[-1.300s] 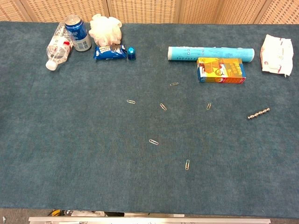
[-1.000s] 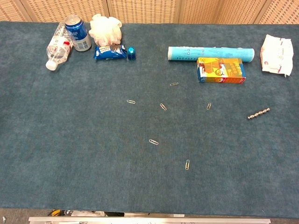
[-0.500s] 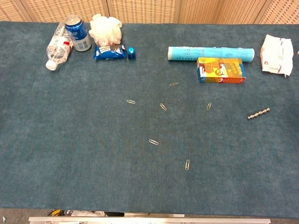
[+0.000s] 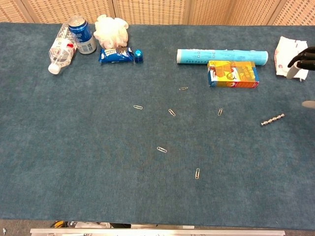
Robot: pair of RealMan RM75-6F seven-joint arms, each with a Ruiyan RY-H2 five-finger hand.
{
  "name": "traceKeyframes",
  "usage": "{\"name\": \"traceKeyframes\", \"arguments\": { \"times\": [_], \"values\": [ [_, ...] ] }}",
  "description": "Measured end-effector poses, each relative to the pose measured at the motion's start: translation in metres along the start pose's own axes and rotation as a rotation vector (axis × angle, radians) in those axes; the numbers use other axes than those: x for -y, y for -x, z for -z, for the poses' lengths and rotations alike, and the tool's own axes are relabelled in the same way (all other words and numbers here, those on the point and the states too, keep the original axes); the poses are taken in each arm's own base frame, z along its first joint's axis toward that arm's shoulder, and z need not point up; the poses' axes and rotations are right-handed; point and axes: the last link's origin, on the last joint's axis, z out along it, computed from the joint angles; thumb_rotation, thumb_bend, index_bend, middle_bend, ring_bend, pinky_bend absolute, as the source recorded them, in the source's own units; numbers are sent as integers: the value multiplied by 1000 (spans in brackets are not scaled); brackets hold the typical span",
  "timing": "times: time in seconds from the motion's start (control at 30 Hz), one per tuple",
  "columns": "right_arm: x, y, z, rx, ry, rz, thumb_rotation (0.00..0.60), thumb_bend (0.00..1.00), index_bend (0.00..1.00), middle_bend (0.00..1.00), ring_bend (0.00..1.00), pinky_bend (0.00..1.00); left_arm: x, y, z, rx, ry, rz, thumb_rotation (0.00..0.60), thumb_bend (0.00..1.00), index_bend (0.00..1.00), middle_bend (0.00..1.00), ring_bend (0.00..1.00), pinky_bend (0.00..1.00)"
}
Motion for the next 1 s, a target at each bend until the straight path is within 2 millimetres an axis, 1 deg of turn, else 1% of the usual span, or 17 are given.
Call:
{"name": "traceKeyframes", "arguments": {
  "times": [0.13, 0.33, 0.6, 1.0],
  "values": [
    [2, 8, -6, 26, -7, 3, 600, 139, 435, 263, 181, 400, 1, -1, 1, -3, -5, 2, 600, 46, 304, 338, 328, 443],
    [3, 20, -9, 62, -3, -24, 600, 199, 465, 259, 180, 397, 2, -1, 2, 0, -8, 3, 600, 46, 304, 338, 327, 443],
    [7, 37, -9, 115, 4, -36, 600, 202, 466, 253, 172, 387, 2, -1, 2, 5, -7, 3, 600, 46, 304, 338, 327, 443],
    [14, 57, -13, 179, -8, -10, 600, 202, 466, 253, 171, 370, 2, -1, 2, 10, -7, 3, 600, 46, 304, 339, 327, 444]
  ]
}}
